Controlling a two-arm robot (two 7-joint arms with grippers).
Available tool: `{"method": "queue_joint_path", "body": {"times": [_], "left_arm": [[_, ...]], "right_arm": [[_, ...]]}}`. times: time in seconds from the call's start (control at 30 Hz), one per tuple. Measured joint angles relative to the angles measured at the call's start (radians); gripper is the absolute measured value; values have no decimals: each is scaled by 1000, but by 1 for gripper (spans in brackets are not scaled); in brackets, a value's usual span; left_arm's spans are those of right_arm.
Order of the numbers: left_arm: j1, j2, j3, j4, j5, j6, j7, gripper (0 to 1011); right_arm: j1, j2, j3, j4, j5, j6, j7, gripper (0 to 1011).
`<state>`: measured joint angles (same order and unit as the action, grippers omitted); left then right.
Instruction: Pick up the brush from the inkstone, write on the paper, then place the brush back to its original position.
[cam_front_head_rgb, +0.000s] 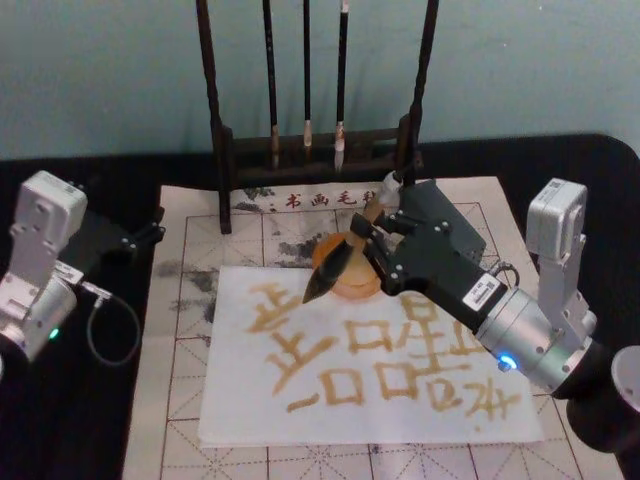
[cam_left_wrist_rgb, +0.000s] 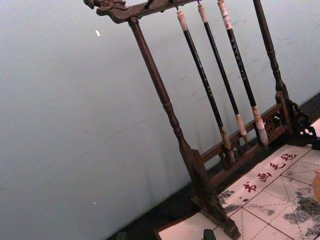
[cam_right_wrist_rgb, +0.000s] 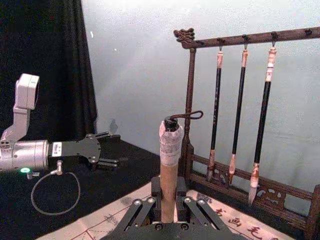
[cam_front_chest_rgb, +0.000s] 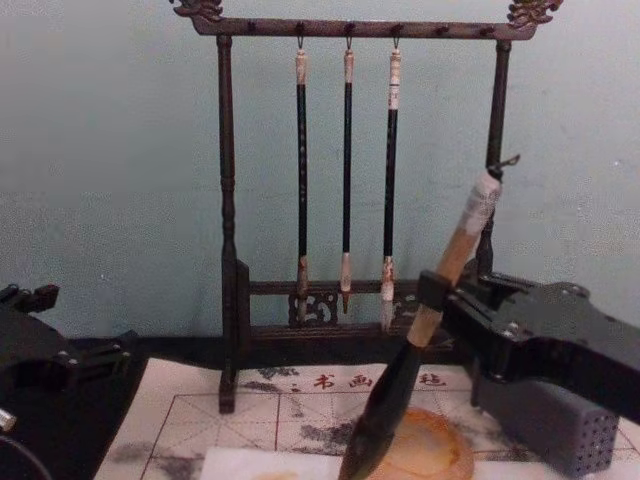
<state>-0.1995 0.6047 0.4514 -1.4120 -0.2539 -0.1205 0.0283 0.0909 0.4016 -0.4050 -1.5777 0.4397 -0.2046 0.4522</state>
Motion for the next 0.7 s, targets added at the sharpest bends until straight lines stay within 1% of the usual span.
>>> {"method": "queue_joint_path", "body": {"times": [0.4, 0.7], "left_arm": [[0, 0, 0, 0, 0, 0, 0, 1001], [0, 0, 0, 0, 0, 0, 0, 1001]], "right_arm": [[-9, -19, 16, 7, -27, 5, 14, 177], [-10, -32, 20, 17, -40, 8, 15, 177]]}}
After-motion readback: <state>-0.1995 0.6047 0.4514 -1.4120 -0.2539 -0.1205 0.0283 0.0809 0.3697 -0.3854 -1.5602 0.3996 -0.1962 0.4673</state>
